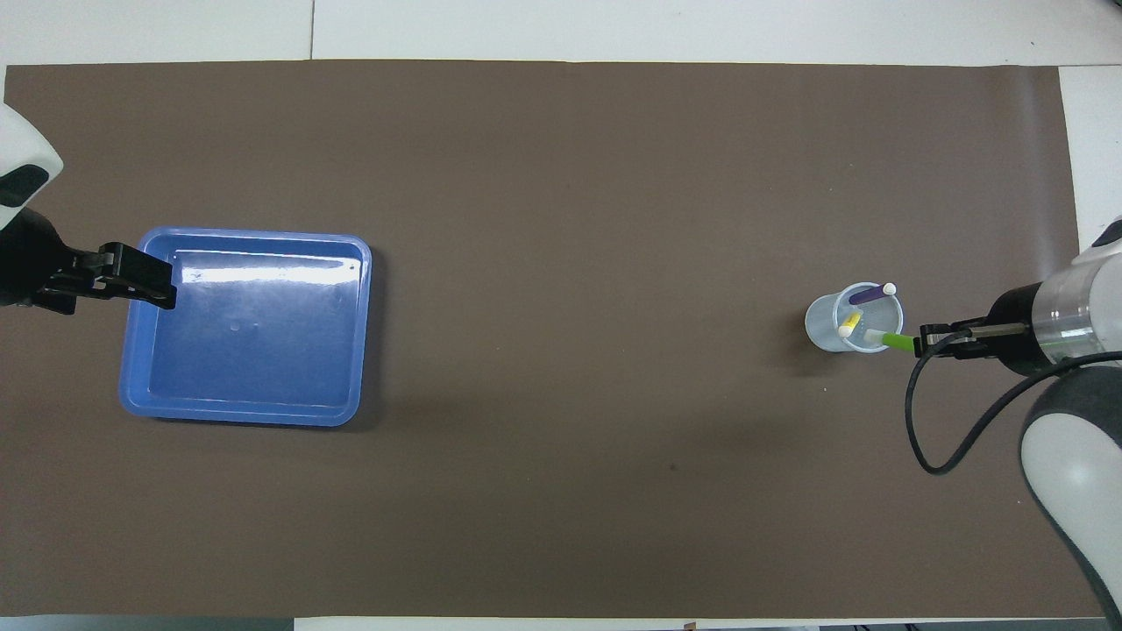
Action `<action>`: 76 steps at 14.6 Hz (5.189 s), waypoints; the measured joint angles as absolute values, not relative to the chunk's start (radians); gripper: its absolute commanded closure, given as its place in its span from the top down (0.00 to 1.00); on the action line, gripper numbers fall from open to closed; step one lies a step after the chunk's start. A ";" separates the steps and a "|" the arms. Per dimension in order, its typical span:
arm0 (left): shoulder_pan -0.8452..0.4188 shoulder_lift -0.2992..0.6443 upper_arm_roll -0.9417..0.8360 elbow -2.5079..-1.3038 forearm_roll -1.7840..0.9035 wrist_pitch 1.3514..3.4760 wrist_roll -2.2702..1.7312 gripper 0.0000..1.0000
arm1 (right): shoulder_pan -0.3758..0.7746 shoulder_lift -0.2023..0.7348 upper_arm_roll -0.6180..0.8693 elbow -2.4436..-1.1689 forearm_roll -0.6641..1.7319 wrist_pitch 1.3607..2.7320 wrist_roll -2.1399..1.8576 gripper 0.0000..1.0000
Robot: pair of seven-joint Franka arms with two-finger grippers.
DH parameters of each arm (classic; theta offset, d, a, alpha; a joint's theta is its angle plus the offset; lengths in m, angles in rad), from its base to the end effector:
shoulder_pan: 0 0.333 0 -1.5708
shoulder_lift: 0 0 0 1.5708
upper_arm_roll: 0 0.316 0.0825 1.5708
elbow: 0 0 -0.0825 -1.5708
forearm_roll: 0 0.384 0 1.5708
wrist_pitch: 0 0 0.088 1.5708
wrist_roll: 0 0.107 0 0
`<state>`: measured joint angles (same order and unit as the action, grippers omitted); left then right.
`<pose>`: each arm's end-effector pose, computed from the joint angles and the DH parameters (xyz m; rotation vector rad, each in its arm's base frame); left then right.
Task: Right arm passes pens to left for tray arrangement
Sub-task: 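Lift the green pen and carry it toward the left gripper, then close the left gripper on the green pen held by the right gripper, then lower the green pen into the tray while the right gripper withdraws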
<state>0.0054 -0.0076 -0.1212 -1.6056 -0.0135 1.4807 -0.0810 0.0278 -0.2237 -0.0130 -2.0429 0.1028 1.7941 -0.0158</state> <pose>0.5373 -0.0643 0.6051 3.1347 -0.0551 -0.1852 0.4881 0.0155 0.5363 -3.0385 -0.0105 0.0382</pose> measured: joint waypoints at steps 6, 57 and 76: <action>0.011 -0.010 -0.116 -1.607 -0.016 1.480 -0.082 1.00 | 0.030 -0.223 0.009 -2.017 0.494 1.767 -0.029 0.00; 0.118 -0.344 -0.132 -2.238 -1.240 1.753 -0.940 0.29 | 0.039 0.019 0.648 -1.860 1.291 2.368 0.044 0.00; 0.148 -0.354 -0.126 -2.245 -1.230 1.747 -0.939 0.00 | 0.042 -0.028 0.607 -1.893 1.222 2.378 0.049 1.00</action>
